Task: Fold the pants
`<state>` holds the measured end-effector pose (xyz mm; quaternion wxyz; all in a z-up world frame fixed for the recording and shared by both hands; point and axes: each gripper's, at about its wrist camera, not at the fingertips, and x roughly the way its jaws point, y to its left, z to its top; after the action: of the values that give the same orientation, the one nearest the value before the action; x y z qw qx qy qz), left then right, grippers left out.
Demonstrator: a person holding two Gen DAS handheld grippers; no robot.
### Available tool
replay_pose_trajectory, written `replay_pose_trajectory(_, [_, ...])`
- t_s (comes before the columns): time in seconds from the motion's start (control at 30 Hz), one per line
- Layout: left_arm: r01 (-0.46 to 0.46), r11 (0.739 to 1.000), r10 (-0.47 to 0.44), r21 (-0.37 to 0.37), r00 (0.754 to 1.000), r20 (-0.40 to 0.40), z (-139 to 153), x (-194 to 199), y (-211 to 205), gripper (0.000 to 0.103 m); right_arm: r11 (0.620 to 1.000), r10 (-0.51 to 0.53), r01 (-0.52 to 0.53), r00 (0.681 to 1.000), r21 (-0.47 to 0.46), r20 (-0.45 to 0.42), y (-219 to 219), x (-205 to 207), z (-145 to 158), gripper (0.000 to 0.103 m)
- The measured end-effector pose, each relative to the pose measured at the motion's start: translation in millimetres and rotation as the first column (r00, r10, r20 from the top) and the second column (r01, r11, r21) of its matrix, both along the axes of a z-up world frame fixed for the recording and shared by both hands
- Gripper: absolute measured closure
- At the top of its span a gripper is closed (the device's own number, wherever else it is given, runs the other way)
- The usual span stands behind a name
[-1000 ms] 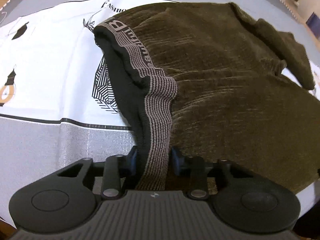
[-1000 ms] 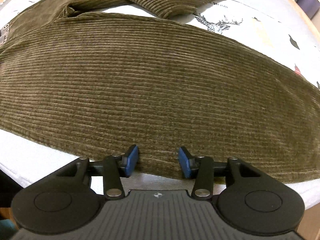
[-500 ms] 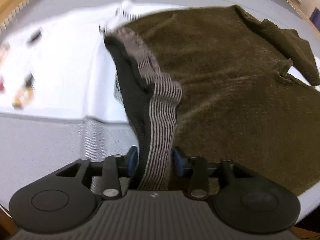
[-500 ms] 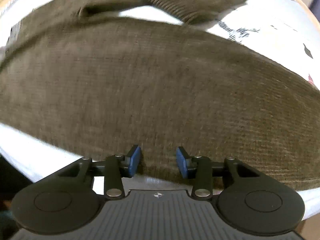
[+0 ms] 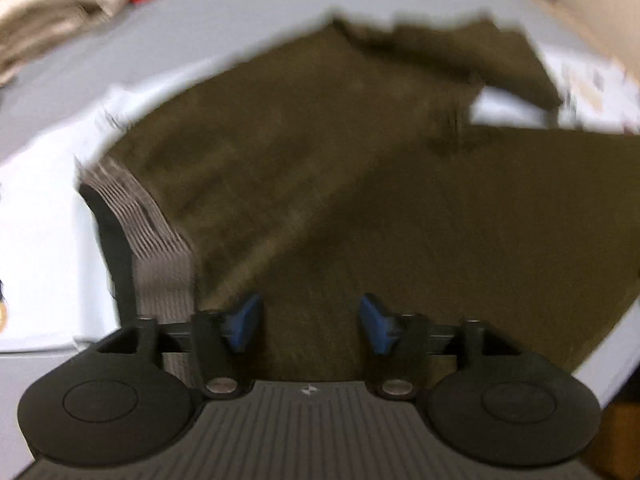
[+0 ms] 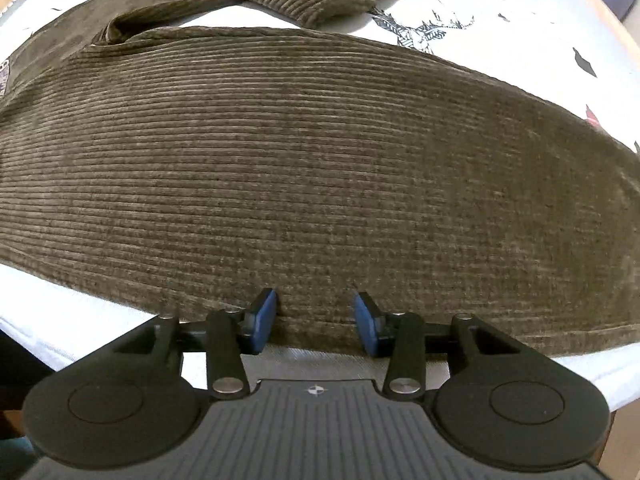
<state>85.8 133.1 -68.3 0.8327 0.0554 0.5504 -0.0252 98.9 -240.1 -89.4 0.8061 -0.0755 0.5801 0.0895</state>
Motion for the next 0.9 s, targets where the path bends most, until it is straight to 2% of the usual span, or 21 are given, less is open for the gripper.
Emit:
replay_pose_trajectory(0.03, [0.005,0.999,-0.002,0.044,0.997,-0.079,-13.6,2.4,-4.8,0.024,1.000,-0.008,0.008,1.000,0.012,0.000,-2.5,-0.3,1.2,0.058])
replay_pose_trajectory(0.07, [0.006,0.998,0.001,0.070,0.995,-0.103,-19.7,2.9,-6.3,0.017,0.999,-0.019,0.018,1.000,0.031,0.006,-6.0,-0.2,3.5,0.058])
replay_pose_trajectory(0.1, [-0.001,0.997,0.009,0.082,0.996,-0.092,-17.7,5.4,-7.7,0.017,0.998,-0.032,0.031,0.999,0.046,0.023,-9.0,1.0,6.0,0.058])
replay_pose_trajectory(0.2, [-0.042,0.999,0.043,0.033,0.998,-0.048,-9.6,8.1,-5.3,0.018,0.993,-0.113,0.107,0.983,0.047,0.142,-30.4,6.1,22.6,0.058])
replay_pose_trajectory(0.27, [-0.040,0.999,0.041,0.029,0.999,-0.024,-6.8,9.7,-7.7,0.018,0.982,-0.185,0.190,0.958,0.000,0.220,-49.8,11.0,29.2,0.058])
replay_pose_trajectory(0.33, [-0.029,0.999,0.030,0.030,0.999,-0.020,-5.9,11.8,-11.4,0.018,0.963,-0.236,0.261,0.940,-0.072,0.246,-68.4,17.9,25.8,0.058])
replay_pose_trajectory(0.4, [-0.013,0.999,0.014,0.043,1.000,-0.020,-5.2,12.7,-15.2,0.018,0.942,-0.297,0.321,0.934,-0.097,0.199,-88.0,23.9,14.7,0.057])
replay_pose_trajectory(0.47, [0.001,0.999,0.000,0.048,1.000,-0.016,-5.8,11.7,-15.9,0.018,0.924,-0.355,0.367,0.928,-0.111,0.113,-103.9,24.7,-1.1,0.057])
replay_pose_trajectory(0.5, [0.005,0.999,-0.004,0.046,1.000,-0.013,-5.7,10.3,-15.9,0.018,0.920,-0.367,0.377,0.924,-0.103,0.103,-109.6,22.5,-5.0,0.053])
replay_pose_trajectory(0.53, [0.008,0.999,-0.007,0.045,1.000,-0.007,-4.9,10.9,-17.5,0.018,0.921,-0.367,0.377,0.924,-0.100,0.109,-111.5,21.5,-4.4,0.050])
replay_pose_trajectory(0.6, [0.008,0.999,-0.009,0.040,1.000,0.003,-3.6,11.0,-18.0,0.018,0.933,-0.330,0.343,0.936,-0.111,0.119,-111.0,18.5,-4.7,0.050])
replay_pose_trajectory(0.73, [0.003,0.999,-0.003,0.034,1.000,0.017,-2.5,11.4,-19.2,0.018,0.938,-0.317,0.329,0.942,-0.111,0.112,-114.7,9.4,-2.3,0.050])
replay_pose_trajectory(0.9, [-0.007,1.000,0.006,0.026,0.999,0.047,1.9,14.0,-20.8,0.018,0.925,-0.357,0.370,0.924,-0.086,0.137,-112.6,7.2,6.7,0.051])
